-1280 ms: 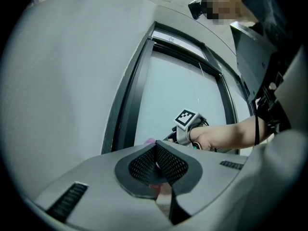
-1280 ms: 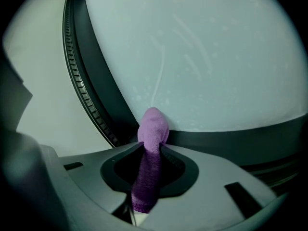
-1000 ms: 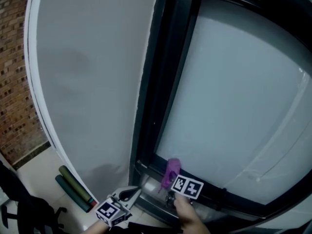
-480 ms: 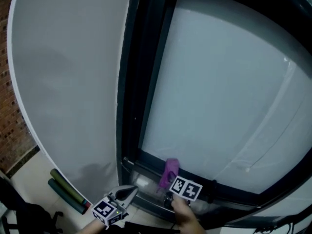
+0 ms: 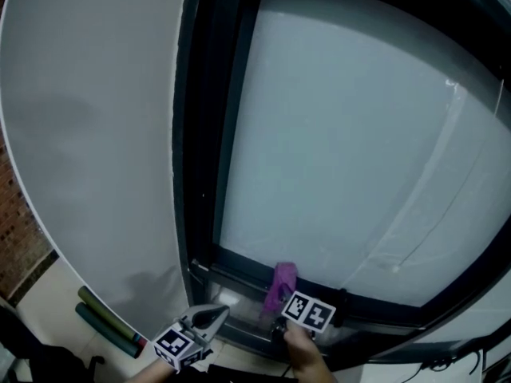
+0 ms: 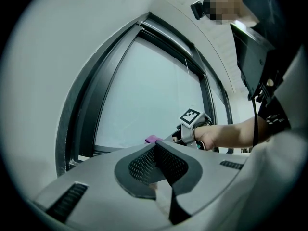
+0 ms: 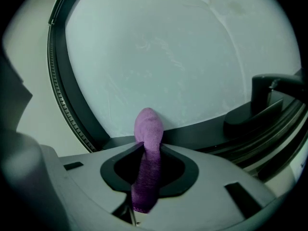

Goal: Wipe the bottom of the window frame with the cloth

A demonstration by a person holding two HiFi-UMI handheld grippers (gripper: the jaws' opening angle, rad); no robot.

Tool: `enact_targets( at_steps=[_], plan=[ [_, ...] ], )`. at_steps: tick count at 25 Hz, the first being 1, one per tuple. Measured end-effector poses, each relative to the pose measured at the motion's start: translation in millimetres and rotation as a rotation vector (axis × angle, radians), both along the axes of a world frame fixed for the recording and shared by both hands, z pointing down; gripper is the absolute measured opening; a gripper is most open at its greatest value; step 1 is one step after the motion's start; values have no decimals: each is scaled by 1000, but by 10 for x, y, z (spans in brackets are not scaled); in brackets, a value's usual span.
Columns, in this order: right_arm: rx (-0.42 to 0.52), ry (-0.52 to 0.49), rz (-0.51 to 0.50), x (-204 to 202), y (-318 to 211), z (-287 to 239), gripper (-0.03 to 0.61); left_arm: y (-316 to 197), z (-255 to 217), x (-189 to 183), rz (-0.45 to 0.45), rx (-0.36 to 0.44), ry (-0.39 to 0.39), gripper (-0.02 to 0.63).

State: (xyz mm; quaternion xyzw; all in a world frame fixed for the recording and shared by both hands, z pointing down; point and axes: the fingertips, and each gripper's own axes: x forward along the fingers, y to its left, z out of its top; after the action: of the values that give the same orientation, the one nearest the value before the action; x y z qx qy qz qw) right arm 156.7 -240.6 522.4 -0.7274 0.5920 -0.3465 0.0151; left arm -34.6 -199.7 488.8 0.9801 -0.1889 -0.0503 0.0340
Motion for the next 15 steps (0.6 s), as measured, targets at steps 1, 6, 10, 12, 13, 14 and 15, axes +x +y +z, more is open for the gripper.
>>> enact_targets(
  at_steps=[1, 6, 10, 12, 13, 14, 15],
  plan=[
    [4, -3, 10, 21, 23, -1, 86, 3, -3, 23, 8, 2, -1, 5],
    [25, -15, 67, 129, 152, 19, 86, 50, 17, 159, 59, 2, -3, 5],
    [35, -20, 106, 238, 259, 19, 86, 120, 12, 257, 112, -5, 10, 5],
    [42, -23, 127, 296, 314, 15, 86, 150, 14, 297, 133, -7, 13, 5],
    [47, -27, 139, 322, 339, 15, 86, 163, 17, 316, 141, -10, 11, 5],
    [52, -33, 151, 346, 363, 16, 86, 174, 22, 335, 149, -12, 10, 5],
    [57, -37, 162, 368, 384, 18, 86, 183, 26, 354, 157, -12, 8, 5]
  ],
)
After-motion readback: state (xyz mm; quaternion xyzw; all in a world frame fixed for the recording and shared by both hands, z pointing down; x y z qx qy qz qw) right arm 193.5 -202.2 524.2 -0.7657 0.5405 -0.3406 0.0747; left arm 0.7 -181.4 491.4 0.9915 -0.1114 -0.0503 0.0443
